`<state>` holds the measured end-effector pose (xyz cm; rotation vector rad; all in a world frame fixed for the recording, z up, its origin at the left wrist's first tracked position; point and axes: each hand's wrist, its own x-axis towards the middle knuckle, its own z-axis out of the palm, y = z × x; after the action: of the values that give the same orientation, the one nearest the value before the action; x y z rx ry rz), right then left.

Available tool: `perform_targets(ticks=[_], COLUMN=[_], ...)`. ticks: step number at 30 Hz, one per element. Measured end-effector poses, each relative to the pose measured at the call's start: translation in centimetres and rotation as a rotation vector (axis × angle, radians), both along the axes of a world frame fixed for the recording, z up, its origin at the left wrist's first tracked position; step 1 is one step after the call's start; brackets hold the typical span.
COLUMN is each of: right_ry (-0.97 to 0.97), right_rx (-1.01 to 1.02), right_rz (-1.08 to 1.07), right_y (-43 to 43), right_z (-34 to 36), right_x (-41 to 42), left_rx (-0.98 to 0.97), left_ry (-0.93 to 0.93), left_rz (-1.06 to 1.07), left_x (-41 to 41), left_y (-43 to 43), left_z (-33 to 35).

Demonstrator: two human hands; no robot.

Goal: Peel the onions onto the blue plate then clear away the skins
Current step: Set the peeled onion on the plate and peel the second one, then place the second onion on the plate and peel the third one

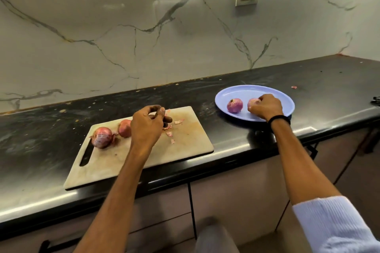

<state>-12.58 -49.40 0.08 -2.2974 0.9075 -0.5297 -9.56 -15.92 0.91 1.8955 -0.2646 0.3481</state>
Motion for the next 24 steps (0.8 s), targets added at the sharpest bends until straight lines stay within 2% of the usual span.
perform_targets(ticks=[3, 5, 7, 9, 12, 17, 21, 24], right_ry=[0.145, 0.151, -0.058, -0.331, -0.492, -0.386, -0.301, -0.208], right_rx=[-0.077, -0.131, -0.135, -0.112, 0.156, 0.601, 0.824, 0.889], right_rz=[0.062, 0.046, -0.009, 0.037, 0.315, 0.706, 0.771, 0.775], right_y=[-0.3, 0.2, 1.7, 4.6, 10.4, 18.7, 22.3, 23.4], right_z=[-0.2, 0.2, 0.9, 1.7, 1.9, 0.1, -0.6, -0.5], right_x=[0.5, 0.1, -0.6, -1.2, -0.9, 1.9, 4.4, 6.0], left_rx=[-0.021, -0.036, -0.036, -0.021, 0.022, 0.117, 0.223, 0.307], left_ry=[-0.037, -0.093, -0.16, -0.225, -0.295, -0.335, -0.396, -0.444], left_rz=[-0.001, 0.005, 0.016, 0.038, 0.069, 0.044, 0.006, 0.018], left_x=[-0.8, -1.2, -1.1, -0.6, 0.2, 1.3, 2.8, 4.2], left_y=[0.0, 0.5, 1.1, 1.9, 3.3, 6.1, 7.8, 8.8], left_z=[-0.1, -0.2, -0.3, -0.5, -0.8, -1.3, -1.9, -2.2])
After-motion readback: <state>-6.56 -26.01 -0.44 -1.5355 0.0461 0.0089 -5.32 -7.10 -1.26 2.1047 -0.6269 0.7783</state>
